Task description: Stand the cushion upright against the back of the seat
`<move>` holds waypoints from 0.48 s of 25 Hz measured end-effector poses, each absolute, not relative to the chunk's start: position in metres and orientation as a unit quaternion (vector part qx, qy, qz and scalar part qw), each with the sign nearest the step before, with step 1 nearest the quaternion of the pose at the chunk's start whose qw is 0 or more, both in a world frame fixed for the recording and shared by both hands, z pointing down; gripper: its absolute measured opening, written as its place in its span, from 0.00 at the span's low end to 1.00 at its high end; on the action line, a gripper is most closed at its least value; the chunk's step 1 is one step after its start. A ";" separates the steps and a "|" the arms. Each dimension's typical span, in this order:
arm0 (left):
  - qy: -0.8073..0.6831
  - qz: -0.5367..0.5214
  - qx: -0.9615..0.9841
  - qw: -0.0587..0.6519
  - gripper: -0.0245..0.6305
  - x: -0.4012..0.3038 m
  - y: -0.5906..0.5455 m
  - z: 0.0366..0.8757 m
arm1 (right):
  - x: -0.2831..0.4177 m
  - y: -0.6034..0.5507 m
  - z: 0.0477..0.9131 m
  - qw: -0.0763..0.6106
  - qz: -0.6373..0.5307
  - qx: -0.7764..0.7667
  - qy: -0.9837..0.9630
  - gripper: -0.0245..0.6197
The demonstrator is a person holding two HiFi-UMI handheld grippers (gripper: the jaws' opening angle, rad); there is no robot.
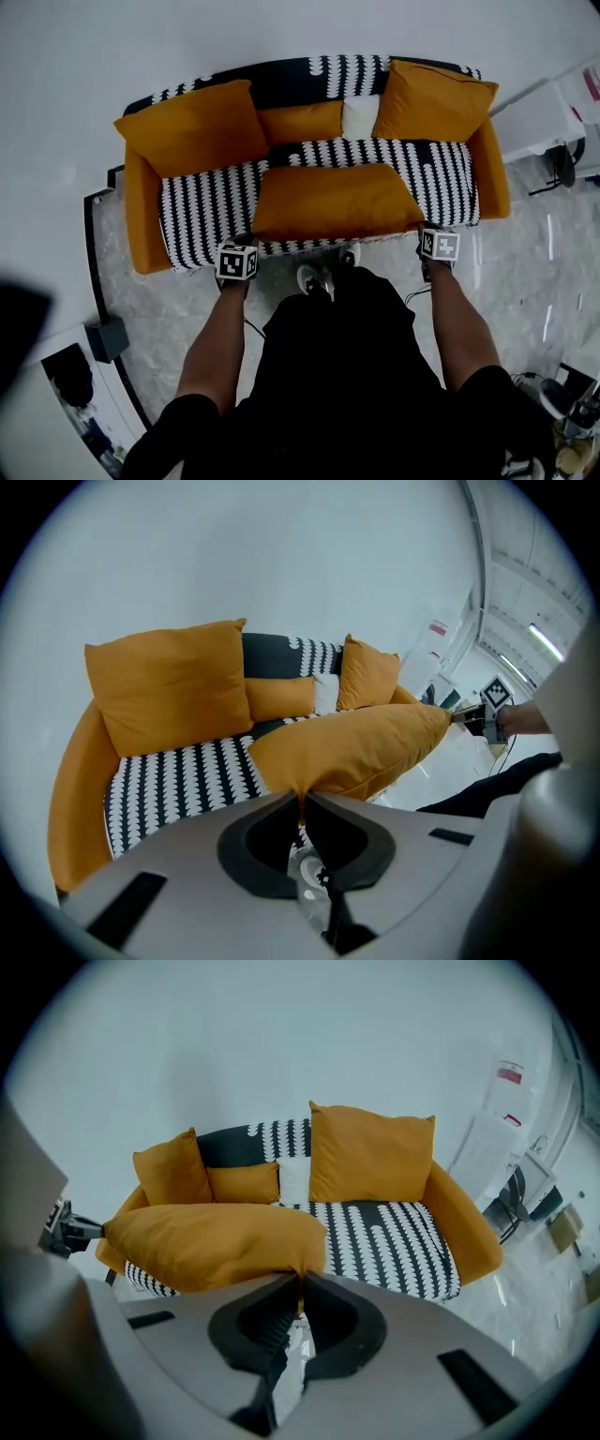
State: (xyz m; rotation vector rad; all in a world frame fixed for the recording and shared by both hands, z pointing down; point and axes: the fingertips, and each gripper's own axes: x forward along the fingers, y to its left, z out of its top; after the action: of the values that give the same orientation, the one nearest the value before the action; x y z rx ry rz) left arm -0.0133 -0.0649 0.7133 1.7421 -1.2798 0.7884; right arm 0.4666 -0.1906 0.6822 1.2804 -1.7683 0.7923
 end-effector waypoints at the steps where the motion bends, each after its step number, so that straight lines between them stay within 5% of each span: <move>1: -0.510 0.310 0.693 0.405 0.09 -0.013 -0.071 0.709 | 0.467 -0.197 0.679 0.393 0.312 0.507 -0.701 0.11; 12: -0.543 0.276 0.691 0.389 0.09 -0.030 -0.149 0.669 | 0.454 -0.277 0.642 0.340 0.306 0.496 -0.738 0.11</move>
State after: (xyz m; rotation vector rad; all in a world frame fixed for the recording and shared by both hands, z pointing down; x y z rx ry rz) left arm -0.0302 -0.1492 0.6694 1.7572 -1.3808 0.7024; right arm 0.4538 -0.2772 0.6423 1.2916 -1.9202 0.7964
